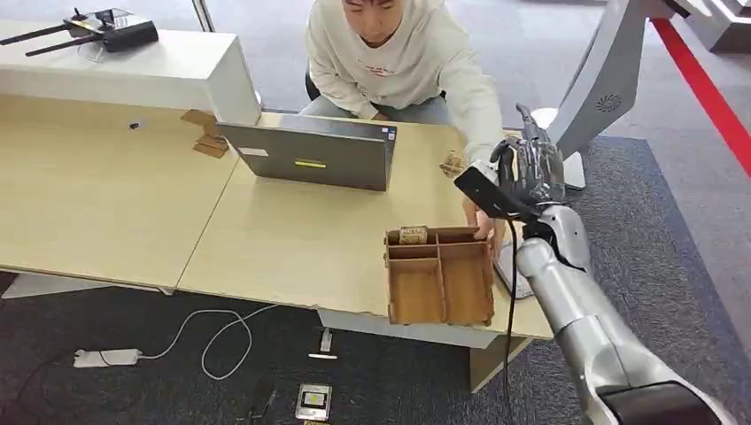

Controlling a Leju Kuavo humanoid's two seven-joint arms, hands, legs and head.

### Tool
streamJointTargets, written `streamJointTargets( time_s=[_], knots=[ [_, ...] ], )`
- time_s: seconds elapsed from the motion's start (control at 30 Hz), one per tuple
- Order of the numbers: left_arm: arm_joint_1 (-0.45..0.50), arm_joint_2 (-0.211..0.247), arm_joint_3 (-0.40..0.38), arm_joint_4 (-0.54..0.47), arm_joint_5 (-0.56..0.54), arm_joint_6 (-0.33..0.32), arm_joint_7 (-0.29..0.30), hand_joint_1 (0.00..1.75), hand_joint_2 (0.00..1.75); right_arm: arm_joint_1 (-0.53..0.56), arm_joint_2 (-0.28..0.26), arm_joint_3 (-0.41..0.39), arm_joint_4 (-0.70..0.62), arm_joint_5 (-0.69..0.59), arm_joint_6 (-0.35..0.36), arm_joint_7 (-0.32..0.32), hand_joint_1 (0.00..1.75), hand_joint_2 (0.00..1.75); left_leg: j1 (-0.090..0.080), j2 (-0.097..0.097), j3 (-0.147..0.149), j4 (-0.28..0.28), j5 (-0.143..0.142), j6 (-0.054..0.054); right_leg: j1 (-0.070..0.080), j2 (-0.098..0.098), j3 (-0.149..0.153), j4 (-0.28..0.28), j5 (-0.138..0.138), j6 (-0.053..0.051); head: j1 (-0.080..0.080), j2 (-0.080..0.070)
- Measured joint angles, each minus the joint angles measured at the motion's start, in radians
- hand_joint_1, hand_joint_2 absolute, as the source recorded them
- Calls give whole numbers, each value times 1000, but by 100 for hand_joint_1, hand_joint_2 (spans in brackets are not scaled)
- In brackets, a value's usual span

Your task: Pass the card to the sensor for recognition and then transmit it.

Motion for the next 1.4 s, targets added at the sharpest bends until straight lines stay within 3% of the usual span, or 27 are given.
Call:
streamJointTargets(
  time_s=[0.43,0.7,0.77,0.8,1.13,1.4],
  knots=[
    [8,11,-31,-1,0,16,-18,0,0,-29,13,-6,-4,12,26,6,175,175,0,0,0,0,0,0,0,0,0,0,0,0,0,0],
    [7,11,-50,-1,0,16,-11,0,0,-78,49,-6,37,46,40,-8,175,175,0,0,-1,0,0,0,0,0,-1,0,0,0,0,0],
    [7,11,-54,-1,0,20,-10,0,0,-91,62,-6,53,49,42,-12,152,175,0,0,-2,0,0,0,0,0,-2,0,0,0,0,0],
    [6,11,-54,-1,0,21,-10,0,0,-96,65,-6,59,50,42,-12,0,175,0,0,-2,0,0,0,0,0,-2,0,0,0,0,0],
    [5,10,-55,-1,0,29,-5,0,0,-132,97,-5,120,45,35,-15,0,175,0,0,-3,0,0,0,0,0,-3,0,0,0,0,0],
    [8,10,-55,-1,0,32,-2,0,0,-140,70,-34,138,-43,-40,-35,0,175,0,0,-2,1,0,0,0,0,-2,0,0,0,0,0]
  ],
)
